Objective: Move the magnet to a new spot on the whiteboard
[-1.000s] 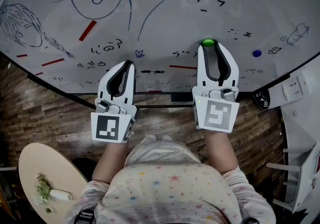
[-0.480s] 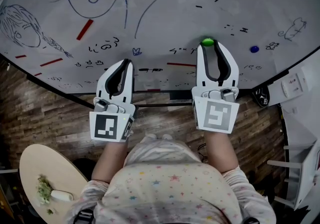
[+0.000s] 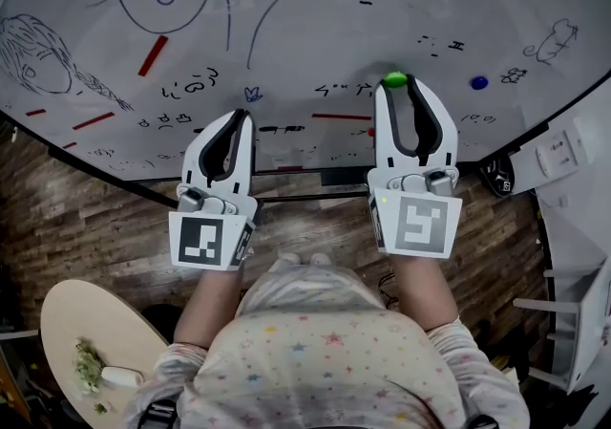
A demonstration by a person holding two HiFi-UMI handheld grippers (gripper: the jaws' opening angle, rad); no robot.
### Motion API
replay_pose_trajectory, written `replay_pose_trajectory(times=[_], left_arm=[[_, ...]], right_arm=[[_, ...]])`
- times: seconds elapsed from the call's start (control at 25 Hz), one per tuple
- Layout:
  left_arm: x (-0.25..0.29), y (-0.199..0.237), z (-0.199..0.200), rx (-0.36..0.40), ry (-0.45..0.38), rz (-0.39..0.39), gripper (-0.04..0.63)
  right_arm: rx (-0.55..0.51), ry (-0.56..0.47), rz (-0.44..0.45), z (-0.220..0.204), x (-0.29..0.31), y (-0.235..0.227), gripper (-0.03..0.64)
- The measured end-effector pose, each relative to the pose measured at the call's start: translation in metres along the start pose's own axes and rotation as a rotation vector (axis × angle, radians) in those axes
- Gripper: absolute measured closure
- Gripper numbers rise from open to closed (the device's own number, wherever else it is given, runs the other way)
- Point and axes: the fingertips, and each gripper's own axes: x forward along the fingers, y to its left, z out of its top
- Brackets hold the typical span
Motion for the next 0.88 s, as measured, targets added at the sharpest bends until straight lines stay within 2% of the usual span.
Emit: replay_pose_trajectory(times=[0.32, 0.72, 0.88], left_arm=[[0.000, -0.003, 0.006, 0.004, -0.019, -0.007, 0.569], [-0.002, -0.006, 0.014, 0.007, -0.066, -0.021, 0.569], [-0.001, -0.006, 0.012, 0.004, -0.060, -0.019, 0.569]], right_arm=[[0.079, 0.026, 0.029, -0.008, -0.013, -0.004, 0.494], [0.127, 0.034, 0.018, -0.021, -0.026, -0.015, 0.494], [0.147, 0.048, 0.018, -0.029, -0.031, -0.016, 0.494]])
